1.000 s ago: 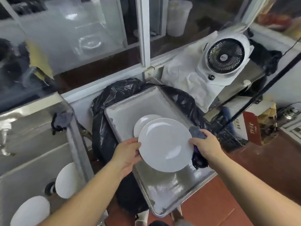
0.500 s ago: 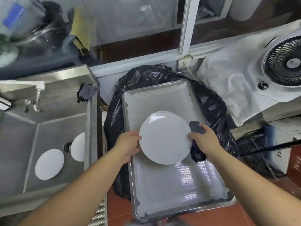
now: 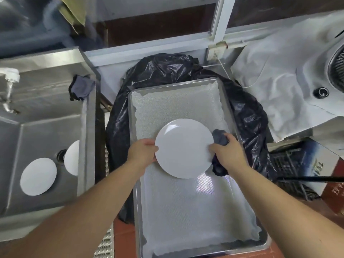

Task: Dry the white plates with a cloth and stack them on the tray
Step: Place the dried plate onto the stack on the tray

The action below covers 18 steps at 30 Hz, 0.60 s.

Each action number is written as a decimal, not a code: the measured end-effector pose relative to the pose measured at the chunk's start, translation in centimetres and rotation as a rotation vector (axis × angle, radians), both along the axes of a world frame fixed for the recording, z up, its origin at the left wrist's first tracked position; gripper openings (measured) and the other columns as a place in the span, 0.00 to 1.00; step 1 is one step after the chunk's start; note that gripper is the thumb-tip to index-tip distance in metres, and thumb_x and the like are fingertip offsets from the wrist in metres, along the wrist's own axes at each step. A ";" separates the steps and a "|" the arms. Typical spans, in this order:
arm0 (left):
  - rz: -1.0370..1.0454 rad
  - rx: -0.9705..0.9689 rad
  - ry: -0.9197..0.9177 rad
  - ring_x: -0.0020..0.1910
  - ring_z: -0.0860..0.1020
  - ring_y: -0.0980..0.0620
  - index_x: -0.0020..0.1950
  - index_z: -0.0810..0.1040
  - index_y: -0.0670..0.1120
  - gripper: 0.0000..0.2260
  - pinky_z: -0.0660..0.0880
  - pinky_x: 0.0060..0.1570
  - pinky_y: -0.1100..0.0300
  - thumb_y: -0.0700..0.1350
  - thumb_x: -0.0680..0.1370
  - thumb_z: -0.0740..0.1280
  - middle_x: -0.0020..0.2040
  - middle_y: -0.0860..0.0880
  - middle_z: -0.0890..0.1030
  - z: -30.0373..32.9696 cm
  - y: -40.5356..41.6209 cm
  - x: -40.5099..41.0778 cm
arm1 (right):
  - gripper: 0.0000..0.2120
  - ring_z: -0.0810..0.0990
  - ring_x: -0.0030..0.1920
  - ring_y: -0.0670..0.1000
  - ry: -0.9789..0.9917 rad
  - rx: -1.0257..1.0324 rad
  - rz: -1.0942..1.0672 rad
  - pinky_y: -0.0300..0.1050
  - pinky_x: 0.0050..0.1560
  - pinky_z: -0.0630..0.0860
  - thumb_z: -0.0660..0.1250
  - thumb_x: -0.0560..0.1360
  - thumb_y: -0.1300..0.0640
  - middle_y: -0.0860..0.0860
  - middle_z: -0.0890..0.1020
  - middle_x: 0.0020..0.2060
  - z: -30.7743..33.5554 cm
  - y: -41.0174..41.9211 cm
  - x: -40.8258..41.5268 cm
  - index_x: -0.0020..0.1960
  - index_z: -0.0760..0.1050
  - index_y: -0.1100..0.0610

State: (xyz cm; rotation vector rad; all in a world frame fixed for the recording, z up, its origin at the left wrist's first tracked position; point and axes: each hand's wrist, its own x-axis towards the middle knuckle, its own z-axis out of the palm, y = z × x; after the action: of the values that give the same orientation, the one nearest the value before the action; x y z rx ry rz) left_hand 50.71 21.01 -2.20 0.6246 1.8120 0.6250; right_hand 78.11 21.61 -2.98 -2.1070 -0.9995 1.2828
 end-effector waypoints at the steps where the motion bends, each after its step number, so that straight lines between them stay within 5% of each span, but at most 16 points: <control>1: 0.010 -0.001 0.039 0.48 0.86 0.47 0.58 0.85 0.48 0.13 0.85 0.46 0.54 0.35 0.78 0.70 0.50 0.50 0.87 -0.4 0.2 -0.1 | 0.18 0.80 0.26 0.38 0.000 0.004 -0.002 0.35 0.23 0.73 0.72 0.70 0.57 0.42 0.80 0.33 -0.2 0.2 -0.2 0.59 0.74 0.52; 4: -0.014 -0.013 0.126 0.49 0.85 0.47 0.60 0.84 0.50 0.13 0.85 0.54 0.46 0.38 0.78 0.72 0.51 0.52 0.86 -1.4 1.0 -0.3 | 0.18 0.79 0.26 0.36 -0.033 0.011 0.011 0.32 0.21 0.70 0.70 0.70 0.57 0.46 0.80 0.34 -0.6 0.5 -0.6 0.59 0.73 0.55; 7: -0.089 -0.007 0.194 0.47 0.85 0.48 0.58 0.84 0.49 0.11 0.85 0.51 0.48 0.39 0.78 0.71 0.49 0.53 0.85 -1.6 1.4 -0.2 | 0.17 0.79 0.30 0.33 -0.099 0.009 0.032 0.35 0.25 0.70 0.70 0.71 0.57 0.45 0.80 0.38 -0.6 0.8 -0.8 0.58 0.73 0.55; 11: -0.165 0.026 0.306 0.47 0.81 0.53 0.60 0.82 0.49 0.11 0.76 0.38 0.60 0.41 0.79 0.69 0.50 0.55 0.83 -2.2 1.4 0.0 | 0.12 0.82 0.41 0.48 -0.198 0.005 0.084 0.49 0.39 0.79 0.67 0.71 0.58 0.45 0.81 0.41 -0.2 0.7 -1.5 0.52 0.73 0.45; 18: -0.204 0.021 0.376 0.51 0.82 0.48 0.59 0.83 0.49 0.11 0.82 0.53 0.49 0.42 0.79 0.67 0.53 0.53 0.84 -2.7 1.6 0.2 | 0.22 0.83 0.47 0.63 -0.390 -0.046 0.193 0.62 0.44 0.84 0.60 0.71 0.59 0.55 0.80 0.58 0.0 0.4 -2.9 0.64 0.71 0.47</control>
State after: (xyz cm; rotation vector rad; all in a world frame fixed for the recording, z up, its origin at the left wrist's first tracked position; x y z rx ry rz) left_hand 50.88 22.58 -4.88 0.9796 2.0537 0.4073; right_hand 75.18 22.02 -3.00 -2.4005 -1.3752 1.0038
